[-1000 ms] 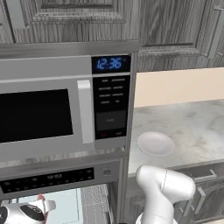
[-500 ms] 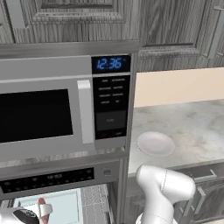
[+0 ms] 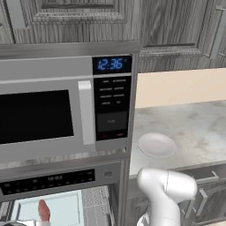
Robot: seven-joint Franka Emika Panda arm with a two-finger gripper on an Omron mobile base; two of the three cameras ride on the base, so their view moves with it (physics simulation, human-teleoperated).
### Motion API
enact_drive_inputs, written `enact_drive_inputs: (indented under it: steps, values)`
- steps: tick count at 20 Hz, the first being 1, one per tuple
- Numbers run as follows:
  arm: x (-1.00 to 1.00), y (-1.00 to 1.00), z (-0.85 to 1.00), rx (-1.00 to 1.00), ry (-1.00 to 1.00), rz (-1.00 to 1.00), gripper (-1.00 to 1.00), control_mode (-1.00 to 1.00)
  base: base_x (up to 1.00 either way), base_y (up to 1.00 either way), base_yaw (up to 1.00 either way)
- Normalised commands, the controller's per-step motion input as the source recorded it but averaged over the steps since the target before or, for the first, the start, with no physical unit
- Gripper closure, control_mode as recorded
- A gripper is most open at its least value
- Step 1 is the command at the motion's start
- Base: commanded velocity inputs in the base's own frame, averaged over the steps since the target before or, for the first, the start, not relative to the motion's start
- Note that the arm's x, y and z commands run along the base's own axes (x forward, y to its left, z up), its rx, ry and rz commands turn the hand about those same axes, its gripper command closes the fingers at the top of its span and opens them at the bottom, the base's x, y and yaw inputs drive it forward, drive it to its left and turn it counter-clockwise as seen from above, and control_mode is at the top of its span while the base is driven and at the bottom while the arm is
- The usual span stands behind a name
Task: Place the steak on the top rack of the oven.
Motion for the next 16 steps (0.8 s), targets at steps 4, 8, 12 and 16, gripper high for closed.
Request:
enact_drive_inputs:
  steps: [4, 8, 12, 16]
  values:
    - [-0.99, -0.83, 0.64, 0.40, 0.00, -0.07, -1.00, -1.00, 0.00, 0.00, 0.00]
    - [-0.81, -1.00, 0.61, 0.49, -0.01, -0.02, -1.00, -1.00, 0.00, 0.00, 0.00]
    - [-0.59, -1.00, 0.67, 0.50, -0.06, 0.00, -1.00, -1.00, 0.00, 0.00, 0.00]
    - [-0.32, -0.92, 0.74, 0.35, -0.04, 0.00, -1.00, -1.00, 0.00, 0.00, 0.00]
